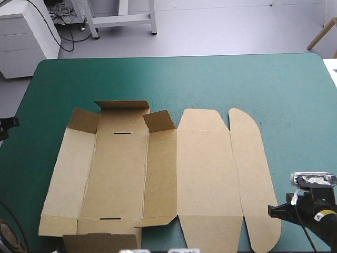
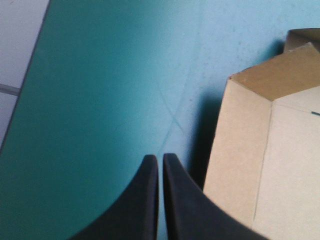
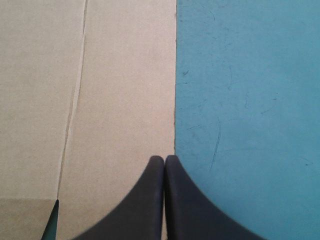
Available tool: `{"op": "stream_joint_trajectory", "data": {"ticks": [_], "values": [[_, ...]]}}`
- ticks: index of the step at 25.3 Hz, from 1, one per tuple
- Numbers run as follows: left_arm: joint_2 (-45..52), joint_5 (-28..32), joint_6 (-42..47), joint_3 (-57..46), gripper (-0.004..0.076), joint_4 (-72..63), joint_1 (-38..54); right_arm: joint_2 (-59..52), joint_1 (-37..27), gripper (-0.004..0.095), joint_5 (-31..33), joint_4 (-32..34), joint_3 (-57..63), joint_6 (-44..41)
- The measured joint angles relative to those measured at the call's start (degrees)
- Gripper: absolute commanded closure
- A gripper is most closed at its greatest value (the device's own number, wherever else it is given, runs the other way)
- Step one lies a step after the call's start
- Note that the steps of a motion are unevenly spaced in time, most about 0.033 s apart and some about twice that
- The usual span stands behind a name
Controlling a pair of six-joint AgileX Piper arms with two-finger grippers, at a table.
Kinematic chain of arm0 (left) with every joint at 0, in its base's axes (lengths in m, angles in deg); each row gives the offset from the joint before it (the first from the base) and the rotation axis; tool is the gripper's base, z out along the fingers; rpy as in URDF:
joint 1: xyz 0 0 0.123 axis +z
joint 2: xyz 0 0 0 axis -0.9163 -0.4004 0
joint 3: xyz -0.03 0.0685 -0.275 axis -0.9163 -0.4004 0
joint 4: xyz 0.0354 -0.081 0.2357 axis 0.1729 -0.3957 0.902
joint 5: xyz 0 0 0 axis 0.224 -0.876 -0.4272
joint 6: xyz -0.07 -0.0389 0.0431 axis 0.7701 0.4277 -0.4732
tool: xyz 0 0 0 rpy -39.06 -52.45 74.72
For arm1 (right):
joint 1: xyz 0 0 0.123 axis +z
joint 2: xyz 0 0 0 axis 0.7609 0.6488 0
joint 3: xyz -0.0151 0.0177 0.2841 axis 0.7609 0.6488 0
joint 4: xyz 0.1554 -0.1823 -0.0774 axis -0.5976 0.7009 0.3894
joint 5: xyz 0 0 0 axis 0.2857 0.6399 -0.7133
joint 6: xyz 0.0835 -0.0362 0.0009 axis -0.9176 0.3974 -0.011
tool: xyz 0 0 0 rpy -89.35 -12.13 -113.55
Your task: Fold the box
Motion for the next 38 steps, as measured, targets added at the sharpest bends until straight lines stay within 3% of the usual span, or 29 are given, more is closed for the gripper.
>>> {"op": "stream_joint_trajectory", "data": {"ticks": [13, 16, 19, 21, 22, 24, 30, 38], "values": [[5.58, -0.08, -6.77, -12.04, 0.0708, 2.51, 1.43, 0.0, 0.0, 0.0927, -0.05, 0.0, 0.0, 0.0], [6.22, -0.2, -6.83, -12.54, 0.0668, 5.08, 1.43, 0.0, 0.0, 0.0927, -0.05, 0.0, 0.0, 0.0], [6.28, -0.2, -6.83, -12.58, 0.0497, 7.2, 1.43, 0.0, 0.0, 0.0927, -0.05, 0.0, 0.0, 0.0], [6.28, -0.2, -6.83, -12.58, 0.0308, 8.44, 1.43, 0.0, 0.0, 0.0927, -0.05, 0.0, 0.0, 0.0], [6.28, -0.14, -6.83, -12.58, 0.013, 8.94, 1.43, 0.0, 0.0, 0.0927, -0.05, 0.0, 0.0, 0.0], [6.28, -0.2, -6.83, -12.65, 0.0008, 9.33, 1.43, 0.0, 0.0, 0.0927, -0.05, 0.0, 0.0, 0.0], [6.28, 0.14, -6.33, -14.69, 0.0022, 8.76, 1.43, 0.0, 0.0, 0.0927, -0.05, 0.0, 0.0, 0.0], [6.28, 3.78, -16.77, -34.52, 0.0022, -3.03, 1.43, 0.0, -0.05, 0.0927, -0.05, 0.0, 0.0, 0.0]]}}
